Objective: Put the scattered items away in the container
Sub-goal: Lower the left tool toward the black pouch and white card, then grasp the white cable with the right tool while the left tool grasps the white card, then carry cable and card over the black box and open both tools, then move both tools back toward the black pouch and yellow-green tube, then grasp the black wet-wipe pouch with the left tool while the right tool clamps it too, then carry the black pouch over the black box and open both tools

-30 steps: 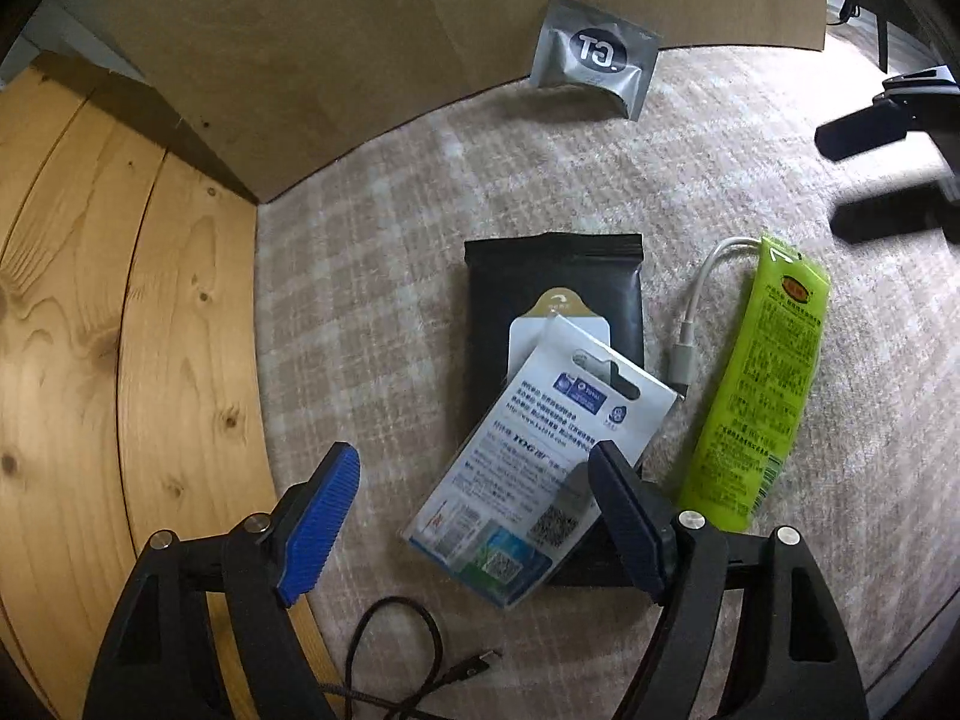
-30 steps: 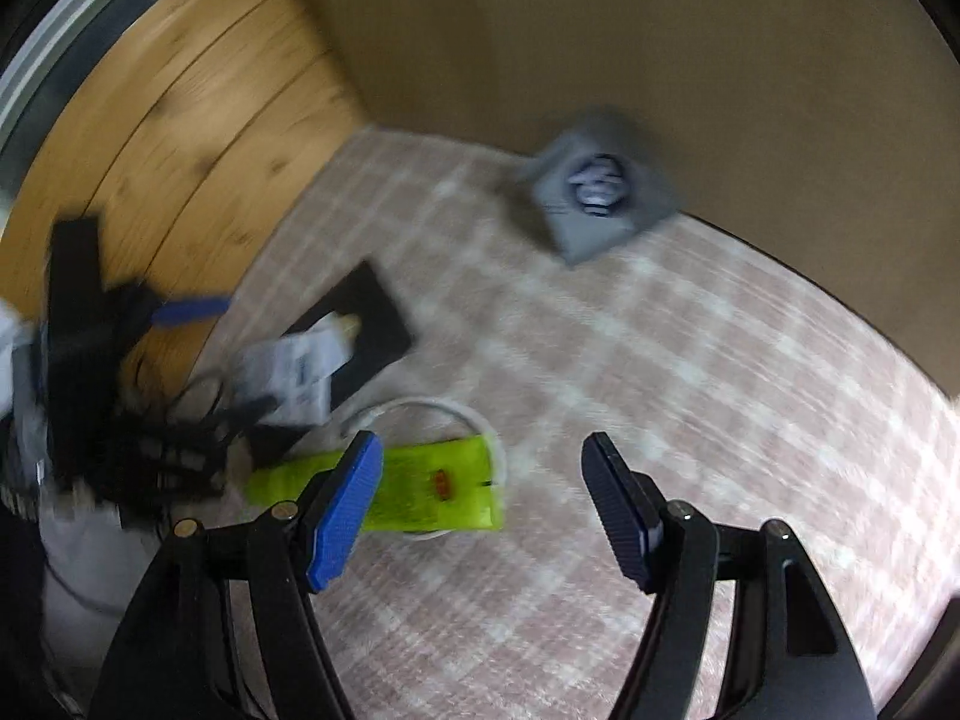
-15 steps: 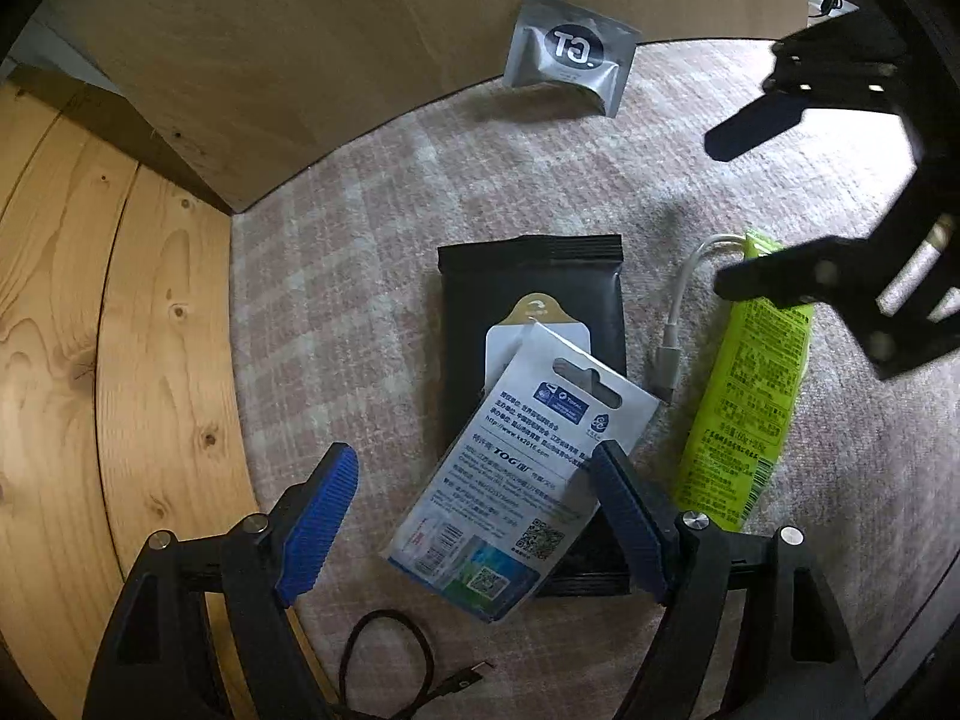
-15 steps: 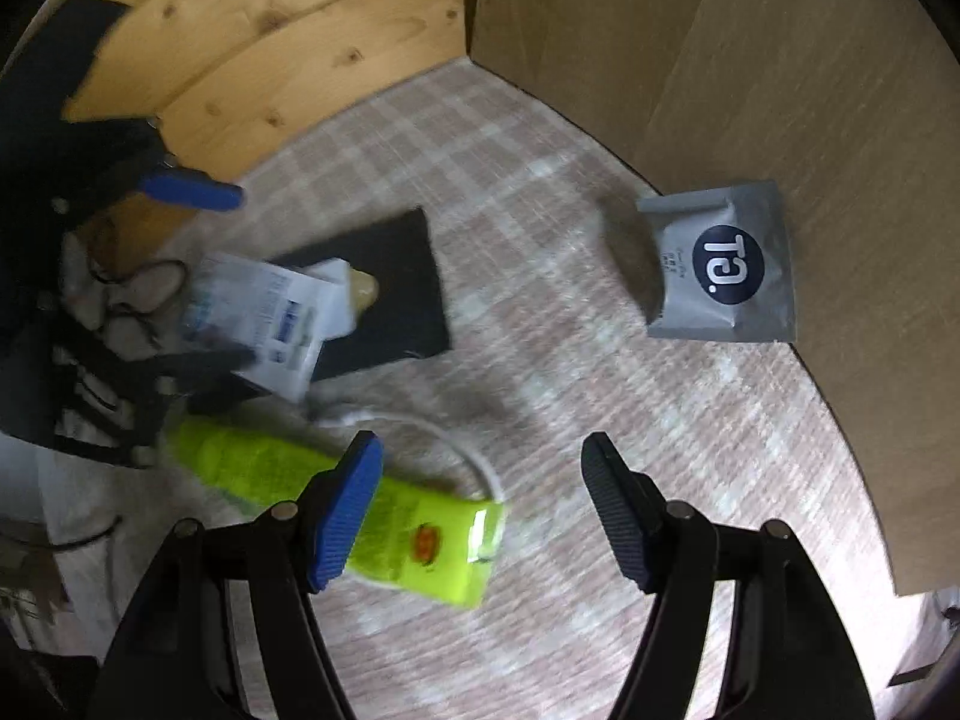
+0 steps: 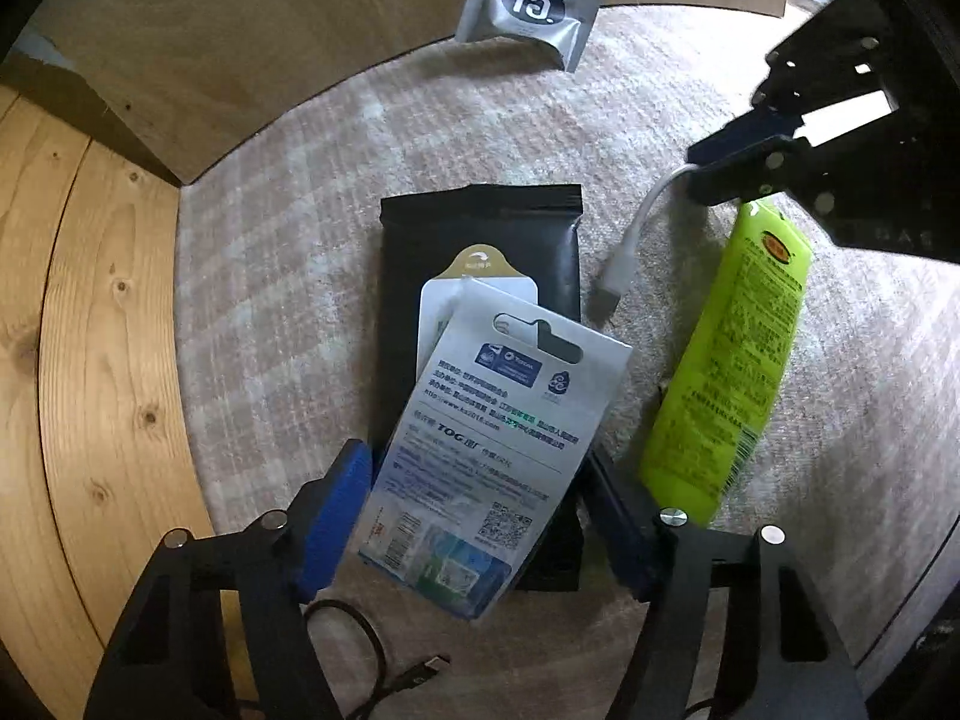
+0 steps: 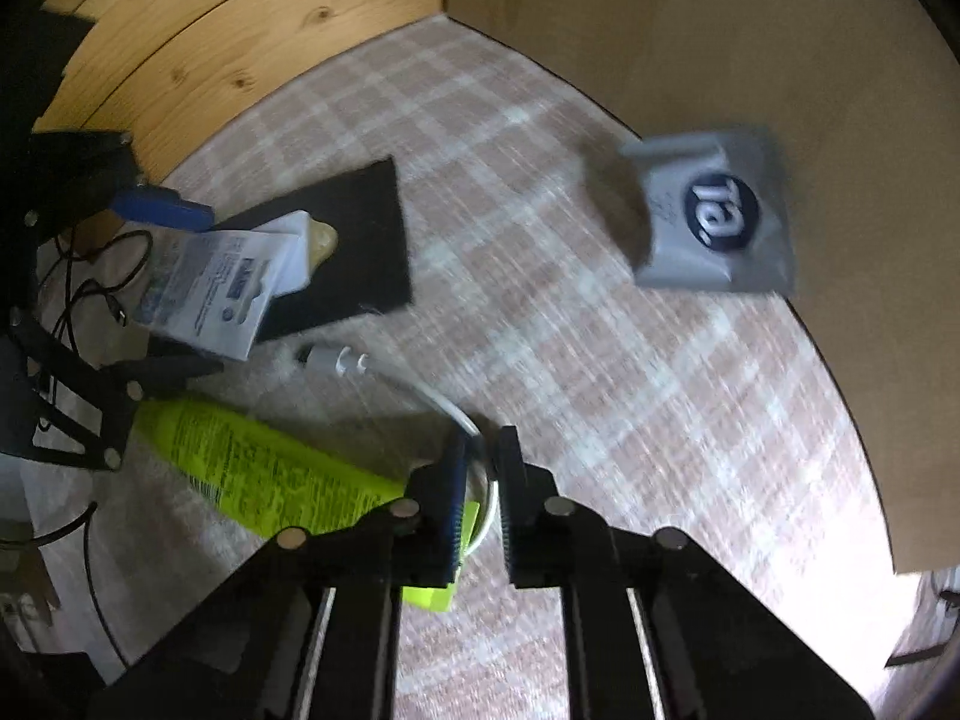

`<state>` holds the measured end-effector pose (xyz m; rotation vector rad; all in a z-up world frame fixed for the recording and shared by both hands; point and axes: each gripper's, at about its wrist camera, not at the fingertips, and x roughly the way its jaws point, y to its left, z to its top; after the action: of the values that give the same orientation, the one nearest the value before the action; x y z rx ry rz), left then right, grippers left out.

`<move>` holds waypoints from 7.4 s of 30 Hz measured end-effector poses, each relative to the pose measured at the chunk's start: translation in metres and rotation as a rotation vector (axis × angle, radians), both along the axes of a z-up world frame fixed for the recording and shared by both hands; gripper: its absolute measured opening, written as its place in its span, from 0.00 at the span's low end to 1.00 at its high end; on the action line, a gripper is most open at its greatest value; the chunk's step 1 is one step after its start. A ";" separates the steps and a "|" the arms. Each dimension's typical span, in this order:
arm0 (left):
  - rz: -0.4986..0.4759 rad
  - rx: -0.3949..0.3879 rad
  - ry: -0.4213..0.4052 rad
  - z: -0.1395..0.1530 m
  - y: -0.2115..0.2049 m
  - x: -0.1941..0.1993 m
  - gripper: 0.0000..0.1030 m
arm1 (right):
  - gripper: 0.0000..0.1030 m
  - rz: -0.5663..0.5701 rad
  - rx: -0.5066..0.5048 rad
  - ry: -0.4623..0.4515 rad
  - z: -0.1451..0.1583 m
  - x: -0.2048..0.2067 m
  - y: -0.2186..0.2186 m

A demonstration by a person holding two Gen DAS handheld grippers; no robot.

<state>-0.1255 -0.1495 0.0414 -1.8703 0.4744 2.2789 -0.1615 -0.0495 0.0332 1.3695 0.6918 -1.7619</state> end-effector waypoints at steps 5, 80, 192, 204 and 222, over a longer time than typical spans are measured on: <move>0.047 0.014 0.021 0.008 0.003 0.006 0.49 | 0.06 -0.073 -0.037 -0.037 0.005 -0.004 0.021; -0.432 0.395 0.229 0.171 0.590 0.098 0.61 | 0.53 -1.139 -0.241 0.245 0.178 0.188 0.638; 0.039 0.428 0.014 -0.030 0.293 0.105 0.45 | 0.40 -0.772 -0.169 -0.102 0.015 0.127 0.326; 0.061 0.450 0.020 -0.017 0.316 0.115 0.38 | 0.40 -0.742 -0.216 -0.169 0.001 0.131 0.320; -0.057 0.495 0.149 0.066 0.411 0.107 0.35 | 0.40 -0.817 -0.366 -0.068 0.084 0.139 0.429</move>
<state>-0.0188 0.2616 0.1076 -1.4360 -0.0263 2.2407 -0.0221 0.3792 0.1168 1.5428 -0.2909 -2.2855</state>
